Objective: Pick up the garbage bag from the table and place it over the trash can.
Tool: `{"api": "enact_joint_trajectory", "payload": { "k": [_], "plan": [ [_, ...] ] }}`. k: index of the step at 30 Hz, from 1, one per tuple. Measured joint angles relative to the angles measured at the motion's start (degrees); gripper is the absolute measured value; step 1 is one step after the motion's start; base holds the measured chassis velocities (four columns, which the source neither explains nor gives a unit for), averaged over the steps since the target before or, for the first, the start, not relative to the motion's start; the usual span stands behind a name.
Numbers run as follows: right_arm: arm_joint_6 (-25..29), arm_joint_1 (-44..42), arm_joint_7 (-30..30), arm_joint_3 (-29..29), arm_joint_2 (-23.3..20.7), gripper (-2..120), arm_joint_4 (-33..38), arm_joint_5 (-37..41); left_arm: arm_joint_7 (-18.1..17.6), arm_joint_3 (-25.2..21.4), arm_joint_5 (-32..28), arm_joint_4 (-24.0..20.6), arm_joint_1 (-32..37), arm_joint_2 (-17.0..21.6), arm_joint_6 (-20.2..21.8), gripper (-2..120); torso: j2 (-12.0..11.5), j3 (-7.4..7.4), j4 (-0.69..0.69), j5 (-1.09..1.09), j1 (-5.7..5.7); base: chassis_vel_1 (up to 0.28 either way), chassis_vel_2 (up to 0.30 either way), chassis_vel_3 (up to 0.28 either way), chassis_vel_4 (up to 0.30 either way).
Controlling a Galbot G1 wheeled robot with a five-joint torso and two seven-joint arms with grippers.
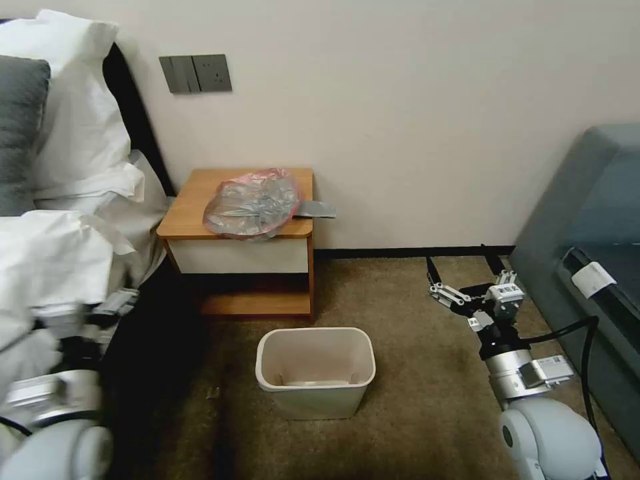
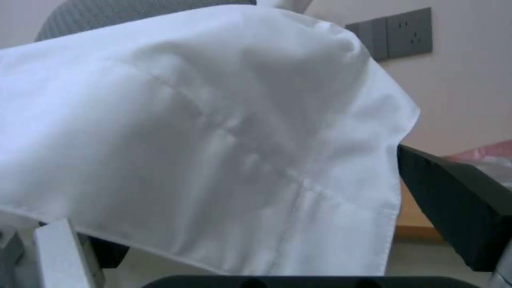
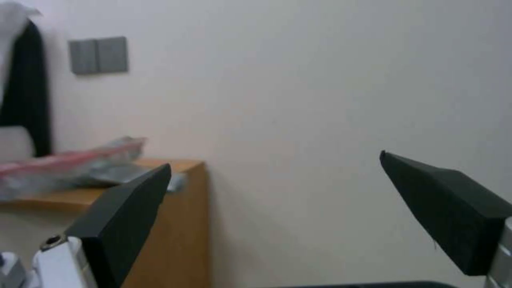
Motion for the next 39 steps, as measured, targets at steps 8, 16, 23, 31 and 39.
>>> {"api": "enact_joint_trajectory", "payload": {
  "k": [8, 16, 23, 31, 39],
  "plan": [
    [-0.17, 3.23, 0.81, -6.50, -1.40, 100, -3.38, -0.61, 0.30, 0.33, -1.51, -0.18, 0.29, 0.30, -0.05, 100, 0.00, 0.00, 0.00, 0.02, 0.00, 0.000, 0.000, 0.000, 0.000],
    [-0.36, 9.25, 1.01, -10.46, -4.72, 100, -7.27, -2.89, 7.22, 13.78, -14.83, 0.39, 3.85, 3.32, 0.13, 100, 0.00, 0.00, -0.01, 0.02, 0.00, 0.000, 0.000, 0.000, 0.000],
    [1.86, 18.43, 1.53, -14.22, -7.89, 100, -13.54, -10.41, 8.60, 16.41, -17.41, 0.60, 4.55, 3.89, 0.24, 100, 0.00, 0.00, 0.00, 0.02, 0.00, 0.000, 0.000, 0.000, 0.000],
    [4.75, 27.84, 0.52, -19.44, -11.57, 100, -22.58, -23.09, 8.07, 17.69, -13.26, 1.28, 5.33, 2.83, -1.22, 100, 0.00, 0.01, -0.01, 0.03, 0.00, 0.000, 0.000, 0.000, 0.000],
    [8.94, 40.21, 0.48, -25.12, -10.61, 100, -33.75, -42.08, 7.17, 18.03, -6.72, 2.76, 5.63, -0.08, -3.64, 100, 0.00, 0.01, -0.01, 0.03, 0.00, 0.000, 0.000, 0.000, 0.000]
  ]
}}
